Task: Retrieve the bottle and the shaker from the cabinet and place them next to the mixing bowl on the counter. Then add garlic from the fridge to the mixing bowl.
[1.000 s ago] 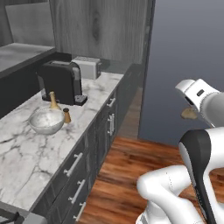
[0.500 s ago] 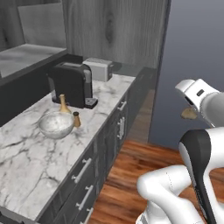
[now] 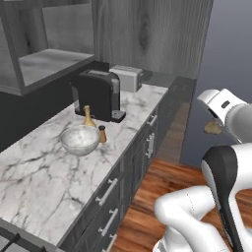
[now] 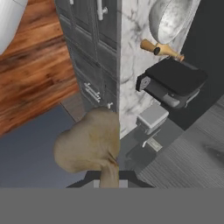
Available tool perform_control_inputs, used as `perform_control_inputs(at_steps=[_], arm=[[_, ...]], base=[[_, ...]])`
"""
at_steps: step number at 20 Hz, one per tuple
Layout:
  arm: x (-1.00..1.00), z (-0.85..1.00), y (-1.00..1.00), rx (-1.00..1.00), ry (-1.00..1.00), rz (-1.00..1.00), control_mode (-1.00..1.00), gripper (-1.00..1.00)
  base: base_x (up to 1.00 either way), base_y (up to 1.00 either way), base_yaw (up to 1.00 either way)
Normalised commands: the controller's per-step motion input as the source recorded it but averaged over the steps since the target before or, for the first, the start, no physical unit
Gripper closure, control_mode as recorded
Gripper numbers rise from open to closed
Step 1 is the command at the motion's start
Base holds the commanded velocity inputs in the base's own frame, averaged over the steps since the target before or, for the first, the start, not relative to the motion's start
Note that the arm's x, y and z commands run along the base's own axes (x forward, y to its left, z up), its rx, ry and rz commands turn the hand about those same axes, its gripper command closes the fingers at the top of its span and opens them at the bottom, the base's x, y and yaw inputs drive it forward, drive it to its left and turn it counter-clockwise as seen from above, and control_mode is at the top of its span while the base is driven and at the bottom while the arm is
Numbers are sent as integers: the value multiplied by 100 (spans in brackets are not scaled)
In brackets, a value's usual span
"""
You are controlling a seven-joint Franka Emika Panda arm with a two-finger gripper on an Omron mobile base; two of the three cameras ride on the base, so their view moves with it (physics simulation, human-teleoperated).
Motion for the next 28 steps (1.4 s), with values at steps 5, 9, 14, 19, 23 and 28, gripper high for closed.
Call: perform_control_inputs(at_steps=[5,9,14,19,23,28], arm=[[0,0,0,0,0,0,100,100],[0,0,0,0,0,0,100,100],[0,0,0,0,0,0,100,100],[0,0,0,0,0,0,100,100],[0,0,0,0,0,0,100,100],[0,0,0,0,0,0,100,100]], base=[[31,26,16],[35,16,18],[32,5,19],[29,0,19],[31,0,20],[37,0,23]])
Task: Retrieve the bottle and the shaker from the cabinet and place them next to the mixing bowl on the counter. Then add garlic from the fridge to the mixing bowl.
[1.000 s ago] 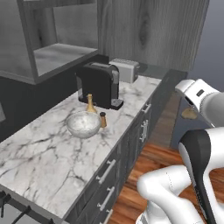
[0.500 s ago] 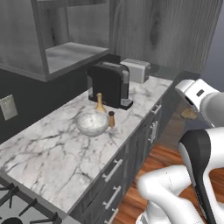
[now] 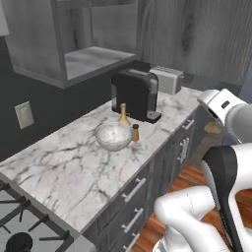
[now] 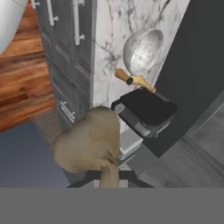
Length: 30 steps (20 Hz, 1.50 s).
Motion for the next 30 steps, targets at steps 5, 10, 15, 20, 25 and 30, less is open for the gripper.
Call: perform_control_inputs(at_steps=[5,10,15,20,25,30], arm=[[0,0,0,0,0,0,100,100],[0,0,0,0,0,0,100,100],[0,0,0,0,0,0,100,100],[0,0,0,0,0,0,100,100],[0,0,0,0,0,0,100,100],[0,0,0,0,0,0,100,100]], base=[[40,0,24],[39,0,27],[34,-1,28],[30,-2,26],[27,-11,26],[25,-16,24]])
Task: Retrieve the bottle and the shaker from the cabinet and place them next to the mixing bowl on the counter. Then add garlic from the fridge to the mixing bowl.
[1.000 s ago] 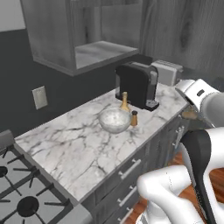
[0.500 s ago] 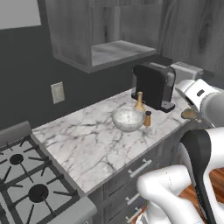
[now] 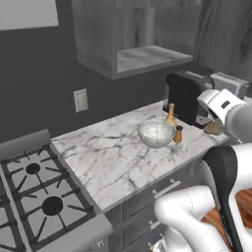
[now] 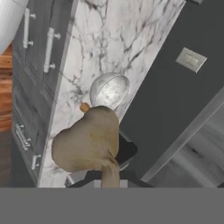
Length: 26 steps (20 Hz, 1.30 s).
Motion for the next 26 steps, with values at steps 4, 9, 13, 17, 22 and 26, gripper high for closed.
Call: perform_control_inputs(at_steps=[4,9,13,17,22,26], arm=[[0,0,0,0,0,0,100,100],[0,0,0,0,0,0,100,100],[0,0,0,0,0,0,100,100],[0,0,0,0,0,0,100,100],[0,0,0,0,0,0,100,100],[0,0,0,0,0,0,100,100]], base=[[25,-21,23],[34,-26,22],[35,-29,22],[32,-30,21],[31,-27,20],[30,-25,20]])
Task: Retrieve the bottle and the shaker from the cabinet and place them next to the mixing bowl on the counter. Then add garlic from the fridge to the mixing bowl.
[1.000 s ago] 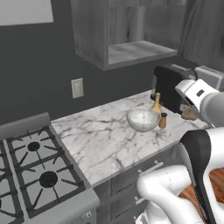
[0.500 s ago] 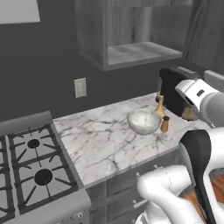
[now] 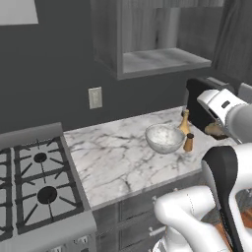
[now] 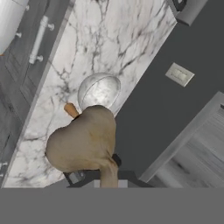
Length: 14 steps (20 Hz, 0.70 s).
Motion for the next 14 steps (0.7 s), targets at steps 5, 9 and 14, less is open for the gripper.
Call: perform_control_inputs(at_steps=[5,9,14], arm=[[0,0,0,0,0,0,100,100],[0,0,0,0,0,0,100,100],[0,0,0,0,0,0,100,100]], base=[[29,-26,20],[27,-29,18],[24,-34,15]])
